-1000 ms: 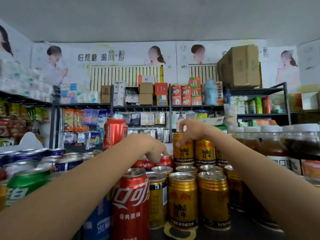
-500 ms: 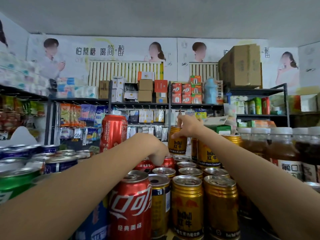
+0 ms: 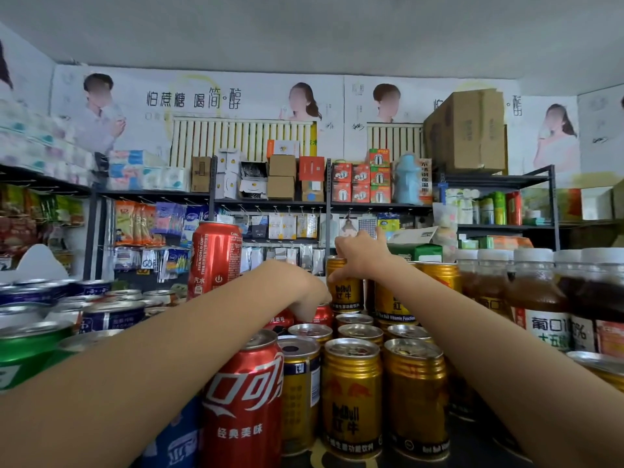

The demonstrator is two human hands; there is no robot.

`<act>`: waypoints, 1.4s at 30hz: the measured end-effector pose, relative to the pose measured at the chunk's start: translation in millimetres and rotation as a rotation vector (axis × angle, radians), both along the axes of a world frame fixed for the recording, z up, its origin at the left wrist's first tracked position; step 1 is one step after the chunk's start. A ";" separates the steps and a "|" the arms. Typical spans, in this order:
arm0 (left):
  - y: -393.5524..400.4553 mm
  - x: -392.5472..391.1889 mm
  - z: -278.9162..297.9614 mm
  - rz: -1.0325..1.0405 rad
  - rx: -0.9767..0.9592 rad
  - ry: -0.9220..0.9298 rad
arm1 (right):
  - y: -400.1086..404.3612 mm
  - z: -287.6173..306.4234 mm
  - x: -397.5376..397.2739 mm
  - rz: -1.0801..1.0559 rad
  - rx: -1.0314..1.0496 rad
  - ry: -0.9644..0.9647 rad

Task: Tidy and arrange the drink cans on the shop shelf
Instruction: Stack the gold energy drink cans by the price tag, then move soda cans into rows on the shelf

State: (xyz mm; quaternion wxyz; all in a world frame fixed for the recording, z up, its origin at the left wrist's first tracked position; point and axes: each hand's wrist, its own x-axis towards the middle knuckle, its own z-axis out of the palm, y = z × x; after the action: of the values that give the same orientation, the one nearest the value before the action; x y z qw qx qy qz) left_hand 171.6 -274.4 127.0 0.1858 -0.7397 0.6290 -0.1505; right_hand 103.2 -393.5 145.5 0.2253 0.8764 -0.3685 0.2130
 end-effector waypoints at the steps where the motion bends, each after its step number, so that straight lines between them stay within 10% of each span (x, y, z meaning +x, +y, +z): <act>1: 0.6 1.1 1.2 -0.005 -0.031 0.022 | 0.7 0.5 0.0 -0.010 -0.009 0.034; 31: 0.6 7.3 1.9 -0.016 0.013 0.046 | 12.2 -8.3 -11.9 -0.015 -0.165 0.013; 38: 44.9 -1.1 21.3 -0.129 -0.120 0.213 | 66.3 -4.3 -59.3 0.245 -0.076 -0.188; 42: 87.8 8.6 26.7 -0.064 -0.041 0.311 | 112.5 -17.5 -69.4 0.671 0.381 -0.252</act>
State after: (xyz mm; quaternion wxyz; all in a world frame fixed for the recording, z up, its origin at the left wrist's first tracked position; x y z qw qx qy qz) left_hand 180.1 -186.6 153.7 0.0662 -0.7373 0.6703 -0.0525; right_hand 33.9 -281.0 128.1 -0.0702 0.9411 -0.1198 0.3083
